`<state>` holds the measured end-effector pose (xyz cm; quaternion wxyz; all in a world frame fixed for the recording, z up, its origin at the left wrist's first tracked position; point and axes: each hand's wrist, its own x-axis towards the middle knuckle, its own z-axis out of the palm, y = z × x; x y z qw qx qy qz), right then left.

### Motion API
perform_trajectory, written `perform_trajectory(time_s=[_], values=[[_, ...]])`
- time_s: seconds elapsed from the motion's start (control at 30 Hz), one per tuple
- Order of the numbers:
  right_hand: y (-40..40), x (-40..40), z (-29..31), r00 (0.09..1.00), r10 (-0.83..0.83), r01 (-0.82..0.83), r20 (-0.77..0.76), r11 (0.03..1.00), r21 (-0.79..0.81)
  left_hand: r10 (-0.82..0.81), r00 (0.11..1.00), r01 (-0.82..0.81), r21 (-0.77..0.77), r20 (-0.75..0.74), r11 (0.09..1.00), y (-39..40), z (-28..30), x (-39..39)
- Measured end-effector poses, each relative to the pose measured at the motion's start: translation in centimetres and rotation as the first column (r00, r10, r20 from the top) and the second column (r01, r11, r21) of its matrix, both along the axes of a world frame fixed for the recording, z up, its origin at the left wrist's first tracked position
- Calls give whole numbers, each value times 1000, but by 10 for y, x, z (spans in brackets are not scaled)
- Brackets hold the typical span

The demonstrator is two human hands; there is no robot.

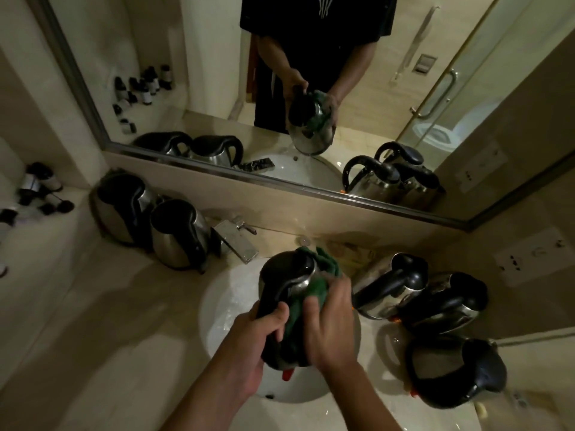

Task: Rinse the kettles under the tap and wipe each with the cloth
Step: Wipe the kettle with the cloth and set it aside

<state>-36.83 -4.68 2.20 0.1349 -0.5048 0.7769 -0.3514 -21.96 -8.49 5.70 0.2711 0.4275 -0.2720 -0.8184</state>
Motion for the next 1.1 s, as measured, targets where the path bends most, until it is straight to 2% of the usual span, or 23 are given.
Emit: perform_trajectory(time_s=[0.07, 0.13, 0.17, 0.23, 0.3, 0.33, 0.37, 0.43, 0.5, 0.57, 0.67, 0.77, 0.83, 0.9, 0.97, 1.03, 1.1], values=[[-25, -18, 15, 982, -109, 105, 152, 994, 39, -26, 999, 28, -48, 36, 998, -2, 4, 1], [-41, -23, 27, 973, -69, 53, 221, 996, 78, -29, 998, 33, -83, 53, 996, -5, 7, 2], [-41, -17, 29, 982, -3, -11, 187, 997, 72, -31, 998, 35, -85, 48, 996, -6, 8, 3], [-30, -1, 30, 988, 154, -153, -20, 988, 24, -23, 1000, 24, -75, 16, 997, -10, 11, 4], [-13, 2, 13, 925, 284, -303, -252, 952, -39, -18, 1000, 18, -53, -5, 998, -12, 11, 7], [-6, -2, 1, 904, 306, -340, -300, 938, -68, -26, 1000, 26, -47, -9, 999, -12, 9, 9], [0, -6, -8, 917, 289, -323, -275, 943, -86, -46, 999, 46, -48, -4, 998, -12, 8, 12], [0, -10, -8, 978, 189, -196, -88, 976, -90, -90, 996, 91, -62, 18, 994, -13, 6, 18], [-17, -5, 11, 994, 84, -78, 66, 994, -81, -112, 992, 117, -91, 65, 989, -13, 7, 19], [-37, 4, 30, 995, 41, -34, 91, 996, -77, -112, 985, 131, -147, 129, 980, -13, 10, 18], [-40, 11, 40, 976, 174, -181, -129, 982, -44, -127, 982, 149, -152, 142, 977, -13, 8, 18], [-15, -7, 20, 893, 322, -352, -315, 935, -41, -151, 971, 182, -164, 187, 970, -14, 5, 22], [-3, -23, 14, 892, 361, -381, -271, 924, -24, -163, 964, 203, -185, 208, 962, -14, 2, 24], [-9, -28, 23, 938, 332, -333, -96, 943, 7, -166, 964, 206, -188, 209, 960, -14, -1, 25], [-32, -21, 42, 937, 349, -345, -7, 928, 140, -161, 962, 202, -182, 219, 962, -14, -1, 25], [-56, -3, 62, 874, 485, -462, -22, 845, 271, -154, 968, 190, -175, 199, 966, -11, 2, 24], [-71, 14, 72, 756, 649, -600, -88, 740, 304, -136, 974, 166, -167, 180, 972, -9, 4, 23]])
